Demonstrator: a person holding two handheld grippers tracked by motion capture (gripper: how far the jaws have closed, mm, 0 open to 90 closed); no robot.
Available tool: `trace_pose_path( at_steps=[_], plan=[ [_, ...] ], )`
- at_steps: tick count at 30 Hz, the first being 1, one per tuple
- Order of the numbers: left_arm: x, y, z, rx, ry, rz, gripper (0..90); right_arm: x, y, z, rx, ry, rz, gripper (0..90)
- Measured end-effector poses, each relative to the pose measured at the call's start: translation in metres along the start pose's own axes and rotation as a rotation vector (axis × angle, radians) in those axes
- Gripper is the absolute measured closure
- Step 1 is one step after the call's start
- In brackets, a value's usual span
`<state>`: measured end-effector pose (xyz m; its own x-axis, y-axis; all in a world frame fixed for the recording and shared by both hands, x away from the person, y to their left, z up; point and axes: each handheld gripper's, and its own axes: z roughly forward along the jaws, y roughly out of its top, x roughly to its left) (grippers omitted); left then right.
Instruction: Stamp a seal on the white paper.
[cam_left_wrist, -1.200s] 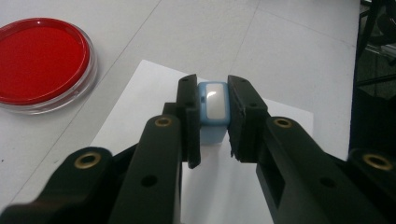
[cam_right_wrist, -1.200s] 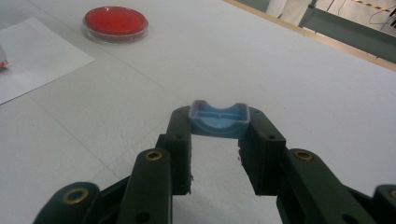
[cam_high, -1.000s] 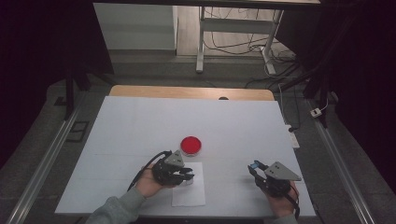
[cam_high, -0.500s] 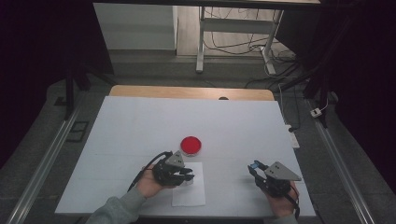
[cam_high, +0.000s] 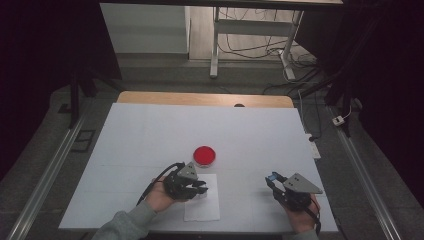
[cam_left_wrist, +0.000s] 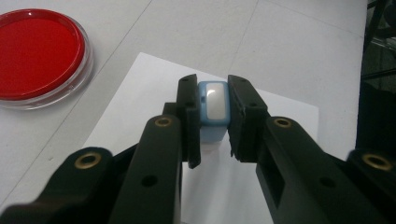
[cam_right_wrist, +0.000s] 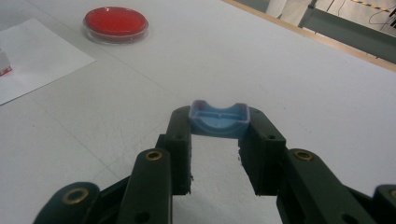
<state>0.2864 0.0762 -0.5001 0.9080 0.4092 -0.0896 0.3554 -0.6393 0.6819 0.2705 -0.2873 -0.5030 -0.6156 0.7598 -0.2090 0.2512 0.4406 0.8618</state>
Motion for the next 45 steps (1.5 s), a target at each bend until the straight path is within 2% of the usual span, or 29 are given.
trace_pose_path(
  at_steps=[19, 30, 40, 45],
  plan=[
    [-0.001, 0.000, 0.003, 0.030, 0.007, -0.003, 76.2, 0.000, 0.000, 0.000, 0.002, -0.001, -0.002, 65.1],
    [-0.007, 0.002, 0.004, 0.055, 0.039, 0.023, 76.4, 0.001, 0.000, 0.000, -0.001, 0.000, -0.001, 65.2],
    [-0.013, 0.004, 0.005, 0.068, 0.069, 0.030, 76.6, 0.002, 0.001, 0.000, -0.002, 0.001, -0.002, 65.2],
    [-0.012, 0.004, 0.005, 0.069, 0.066, 0.027, 76.6, 0.003, 0.001, 0.000, 0.006, -0.004, -0.007, 65.2]
  ],
)
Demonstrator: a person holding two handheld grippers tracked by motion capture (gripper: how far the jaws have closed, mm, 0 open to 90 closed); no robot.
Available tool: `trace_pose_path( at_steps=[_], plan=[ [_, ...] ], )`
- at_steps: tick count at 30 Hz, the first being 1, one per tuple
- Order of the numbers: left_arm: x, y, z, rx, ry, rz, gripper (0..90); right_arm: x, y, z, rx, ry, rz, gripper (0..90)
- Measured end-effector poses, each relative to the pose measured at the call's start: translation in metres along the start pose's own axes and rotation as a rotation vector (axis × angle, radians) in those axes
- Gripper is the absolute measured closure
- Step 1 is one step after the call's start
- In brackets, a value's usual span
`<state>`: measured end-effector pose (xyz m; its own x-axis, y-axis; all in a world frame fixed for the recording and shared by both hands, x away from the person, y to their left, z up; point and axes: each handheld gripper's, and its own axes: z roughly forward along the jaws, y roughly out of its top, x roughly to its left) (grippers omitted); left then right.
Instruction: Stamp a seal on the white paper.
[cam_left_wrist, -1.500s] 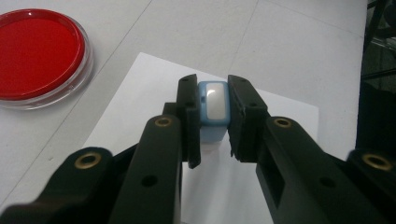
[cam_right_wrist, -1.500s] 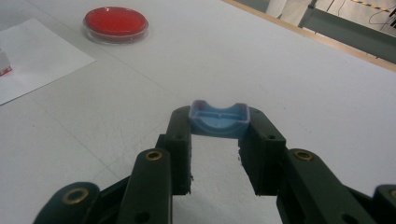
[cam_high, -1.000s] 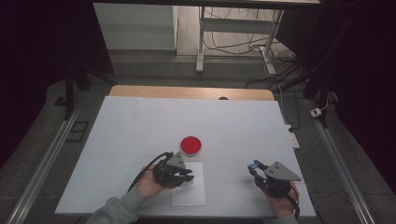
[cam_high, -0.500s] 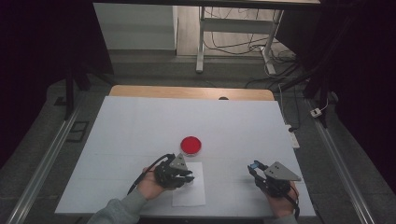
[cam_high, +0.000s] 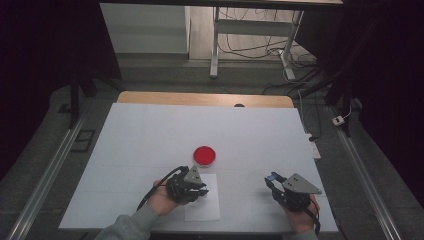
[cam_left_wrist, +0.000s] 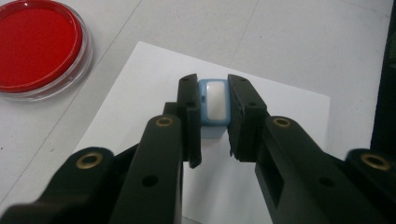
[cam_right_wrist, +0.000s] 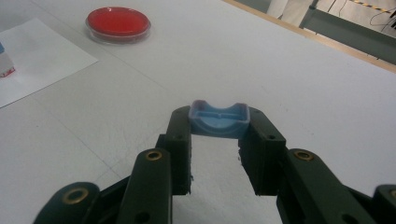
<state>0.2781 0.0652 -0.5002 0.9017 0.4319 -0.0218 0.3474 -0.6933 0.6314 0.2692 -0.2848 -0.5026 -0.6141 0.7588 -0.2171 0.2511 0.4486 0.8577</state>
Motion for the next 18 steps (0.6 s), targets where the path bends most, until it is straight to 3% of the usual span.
trace_pose_path(
  at_steps=[18],
  plan=[
    [-0.0020, 0.0012, 0.0004, 0.008, 0.012, 0.010, 76.6, 0.0000, -0.0001, 0.0004, -0.001, 0.007, -0.001, 65.2]
  ],
)
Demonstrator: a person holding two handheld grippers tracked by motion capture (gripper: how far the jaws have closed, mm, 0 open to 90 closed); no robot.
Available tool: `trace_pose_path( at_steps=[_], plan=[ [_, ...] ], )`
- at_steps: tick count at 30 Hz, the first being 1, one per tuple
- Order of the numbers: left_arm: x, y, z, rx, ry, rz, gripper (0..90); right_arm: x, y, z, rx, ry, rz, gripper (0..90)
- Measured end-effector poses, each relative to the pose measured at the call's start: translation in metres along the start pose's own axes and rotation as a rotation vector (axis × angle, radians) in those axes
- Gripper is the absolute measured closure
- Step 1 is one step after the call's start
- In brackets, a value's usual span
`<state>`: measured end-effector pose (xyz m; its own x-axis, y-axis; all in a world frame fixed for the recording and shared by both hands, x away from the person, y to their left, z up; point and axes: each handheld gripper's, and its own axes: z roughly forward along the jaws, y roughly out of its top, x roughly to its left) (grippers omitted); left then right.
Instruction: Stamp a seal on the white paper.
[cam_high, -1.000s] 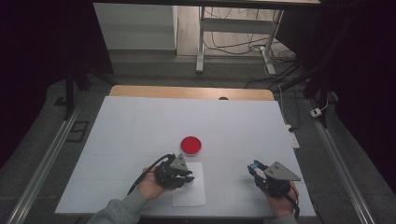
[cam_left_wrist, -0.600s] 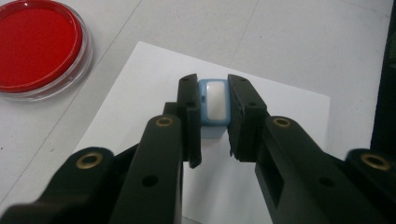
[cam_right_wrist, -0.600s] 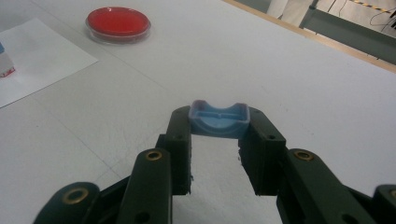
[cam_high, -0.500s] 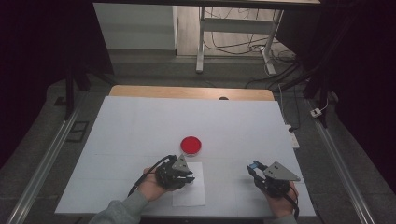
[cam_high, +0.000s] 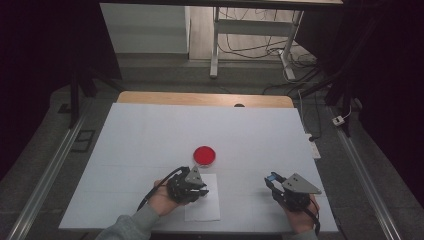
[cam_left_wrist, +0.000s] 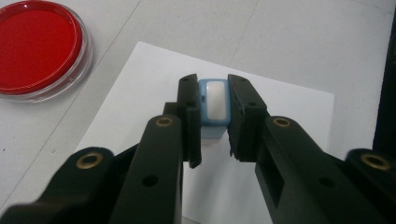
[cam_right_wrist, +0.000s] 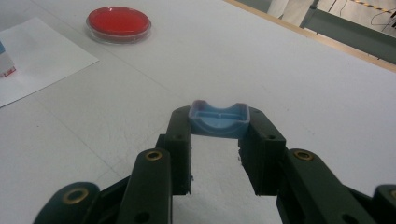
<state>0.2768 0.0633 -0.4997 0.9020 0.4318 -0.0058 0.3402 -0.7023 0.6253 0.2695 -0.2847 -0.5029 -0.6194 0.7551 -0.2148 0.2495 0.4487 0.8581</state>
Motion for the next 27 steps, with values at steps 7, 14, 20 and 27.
trace_pose_path(
  at_steps=[7, 14, 20, 27],
  plan=[
    [0.001, 0.000, 0.000, -0.003, -0.003, -0.003, 76.6, 0.000, 0.000, 0.000, 0.001, 0.000, 0.001, 65.2],
    [0.001, -0.001, -0.001, -0.011, -0.005, -0.001, 76.4, 0.000, 0.000, 0.000, 0.001, -0.005, 0.002, 65.1],
    [0.007, 0.003, -0.021, -0.121, -0.031, -0.036, 76.3, -0.002, -0.001, -0.001, -0.004, -0.004, 0.007, 65.2],
    [0.007, 0.005, -0.036, -0.186, -0.034, -0.064, 76.1, -0.002, 0.000, -0.001, -0.009, 0.000, 0.003, 65.1]
  ],
)
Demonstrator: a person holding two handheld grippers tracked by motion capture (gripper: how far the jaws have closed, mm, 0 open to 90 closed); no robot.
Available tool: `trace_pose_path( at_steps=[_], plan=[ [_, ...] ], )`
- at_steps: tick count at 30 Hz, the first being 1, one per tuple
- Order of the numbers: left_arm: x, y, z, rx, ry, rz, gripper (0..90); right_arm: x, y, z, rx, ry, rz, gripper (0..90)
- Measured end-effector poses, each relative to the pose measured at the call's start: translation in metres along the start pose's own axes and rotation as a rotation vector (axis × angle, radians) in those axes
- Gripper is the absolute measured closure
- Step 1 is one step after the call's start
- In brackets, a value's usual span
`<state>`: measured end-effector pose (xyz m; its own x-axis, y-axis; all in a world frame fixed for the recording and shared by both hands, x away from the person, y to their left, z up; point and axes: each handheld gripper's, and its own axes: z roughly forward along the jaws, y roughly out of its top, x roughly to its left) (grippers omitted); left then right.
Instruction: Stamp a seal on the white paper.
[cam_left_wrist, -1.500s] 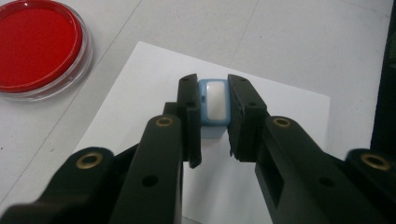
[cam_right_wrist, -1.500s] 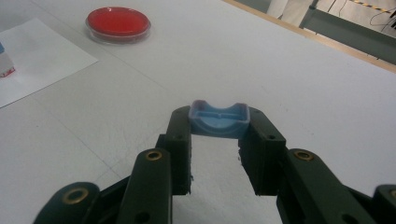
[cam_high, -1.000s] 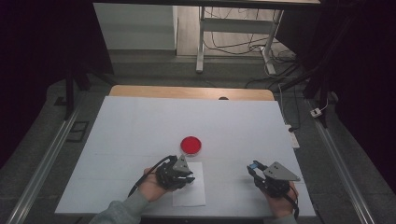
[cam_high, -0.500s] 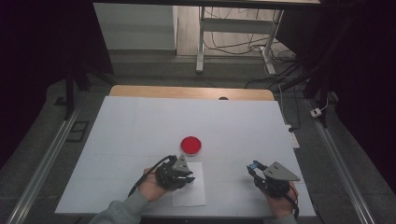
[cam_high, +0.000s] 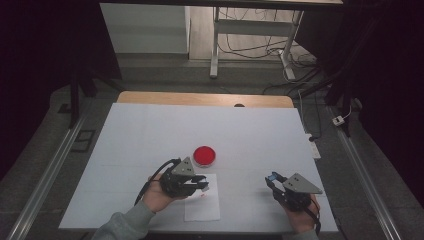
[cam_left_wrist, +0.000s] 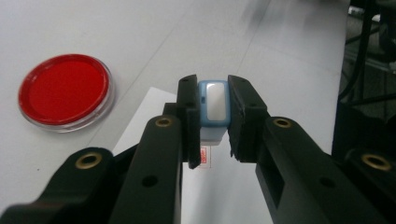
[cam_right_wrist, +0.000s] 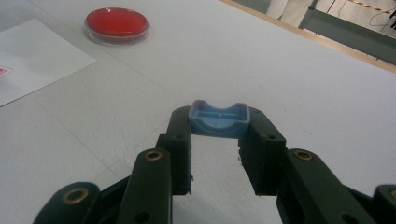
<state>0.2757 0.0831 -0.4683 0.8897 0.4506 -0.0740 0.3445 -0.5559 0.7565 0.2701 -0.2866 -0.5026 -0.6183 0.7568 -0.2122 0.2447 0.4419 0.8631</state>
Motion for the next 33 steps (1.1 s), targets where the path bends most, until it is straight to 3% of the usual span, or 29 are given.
trace_pose_path(
  at_steps=[13, 33],
  plan=[
    [0.011, 0.001, -0.023, -0.093, -0.011, -0.066, 76.0, 0.000, 0.000, 0.000, 0.000, 0.000, 0.001, 65.1],
    [0.025, -0.004, -0.042, -0.166, 0.020, -0.143, 75.9, 0.001, 0.000, -0.001, 0.002, -0.004, -0.002, 65.1]
  ],
)
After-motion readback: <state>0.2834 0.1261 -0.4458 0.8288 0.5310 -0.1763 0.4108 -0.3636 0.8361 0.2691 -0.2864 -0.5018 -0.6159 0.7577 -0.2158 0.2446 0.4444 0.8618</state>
